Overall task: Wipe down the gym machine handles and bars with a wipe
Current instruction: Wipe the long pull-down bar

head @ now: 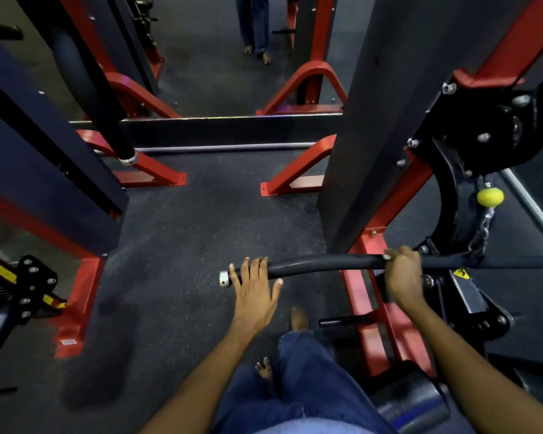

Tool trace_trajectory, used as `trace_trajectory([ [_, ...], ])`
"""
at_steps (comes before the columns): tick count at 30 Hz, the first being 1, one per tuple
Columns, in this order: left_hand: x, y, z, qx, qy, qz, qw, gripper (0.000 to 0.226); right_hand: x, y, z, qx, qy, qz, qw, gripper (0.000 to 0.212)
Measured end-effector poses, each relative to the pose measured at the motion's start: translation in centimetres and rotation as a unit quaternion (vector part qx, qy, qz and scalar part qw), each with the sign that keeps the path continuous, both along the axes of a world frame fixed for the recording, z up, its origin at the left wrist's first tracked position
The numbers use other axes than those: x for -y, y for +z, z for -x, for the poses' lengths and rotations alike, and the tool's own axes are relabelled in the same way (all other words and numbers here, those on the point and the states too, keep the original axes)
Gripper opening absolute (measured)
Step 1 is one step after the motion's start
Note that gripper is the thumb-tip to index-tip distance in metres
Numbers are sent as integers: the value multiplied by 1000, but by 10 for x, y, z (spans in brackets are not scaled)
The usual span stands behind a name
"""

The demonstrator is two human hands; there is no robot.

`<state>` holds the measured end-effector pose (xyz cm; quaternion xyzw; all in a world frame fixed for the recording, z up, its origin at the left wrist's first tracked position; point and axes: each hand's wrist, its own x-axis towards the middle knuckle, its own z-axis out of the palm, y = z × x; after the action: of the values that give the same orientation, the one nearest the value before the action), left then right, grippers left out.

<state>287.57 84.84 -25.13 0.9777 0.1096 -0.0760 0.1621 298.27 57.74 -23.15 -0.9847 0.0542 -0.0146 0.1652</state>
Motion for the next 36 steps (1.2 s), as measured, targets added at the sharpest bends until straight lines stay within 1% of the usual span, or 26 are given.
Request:
trace_trajectory([
  [2,2,0,-2,-2,7,0,1000,60,-43,6,15,-48,57,-68,995,28],
  [3,2,0,-2,-4,5,-2,1000,61,-58,2,21,-50,100,-90,990,27],
  [5,4,0,-3,-8,-9,-2,1000,60,-59,-3,22,-9,176,-94,980,24],
  [6,4,-1,-2,-7,-16,1,1000,60,-42,-3,14,-5,176,-79,981,21],
  [8,5,-2,-2,-12,-27,5,1000,59,1,4,0,-16,73,-38,996,22],
  [10,6,-3,-1,-15,-25,9,1000,60,35,1,-9,-31,-45,-33,998,28],
  [11,7,-4,-1,-16,-23,9,1000,60,38,1,-11,-24,-77,-46,996,32],
  [12,7,-5,-2,-16,-21,9,1000,60,30,2,-10,-11,-72,-40,997,32],
  [13,7,-6,-3,-18,-18,7,1000,60,11,2,-6,-14,-45,-54,997,31],
  [14,8,-6,-4,-21,-16,5,1000,60,-10,4,0,-23,12,-85,996,28],
  [16,9,-7,-5,-32,-15,-2,999,61,-48,5,12,-21,125,-149,981,30],
  [17,10,-7,-6,-36,-14,-6,999,60,-54,4,13,-18,137,-172,975,31],
  [18,10,-7,-7,-37,-14,-9,999,60,-53,8,9,-21,104,-196,975,30],
  [19,10,-7,-7,-38,-13,-11,999,60,-43,7,3,-21,60,-197,978,28],
  [21,11,-7,-7,-34,-10,-14,999,60,-18,3,-9,-18,-4,-162,987,25],
  [22,12,-7,-7,-32,-8,-13,999,60,-8,1,-12,-25,-12,-126,992,24],
  [24,13,-8,-8,-31,-3,-11,999,60,-2,-4,-15,-54,19,-54,997,21],
  [26,13,-8,-7,-31,1,-10,999,60,-8,-10,-10,-65,59,-66,994,19],
  [28,14,-10,-7,-23,3,-3,1000,59,-12,-11,-4,-57,57,-114,990,17],
  [30,14,-11,-6,-16,5,4,1000,59,3,-11,-8,-59,-2,-111,992,17],
  [31,13,-11,-7,-18,4,5,1000,58,16,-13,-13,-61,-29,-92,994,19],
  [33,14,-12,-7,-23,2,2,1000,58,51,-12,-25,-54,-86,-56,993,33],
  [35,13,-12,-7,-24,2,2,1000,58,67,-11,-31,-73,-169,-77,980,37],
  [36,13,-12,-7,-27,3,1,1000,59,61,-10,-31,-73,-189,-88,975,33],
])
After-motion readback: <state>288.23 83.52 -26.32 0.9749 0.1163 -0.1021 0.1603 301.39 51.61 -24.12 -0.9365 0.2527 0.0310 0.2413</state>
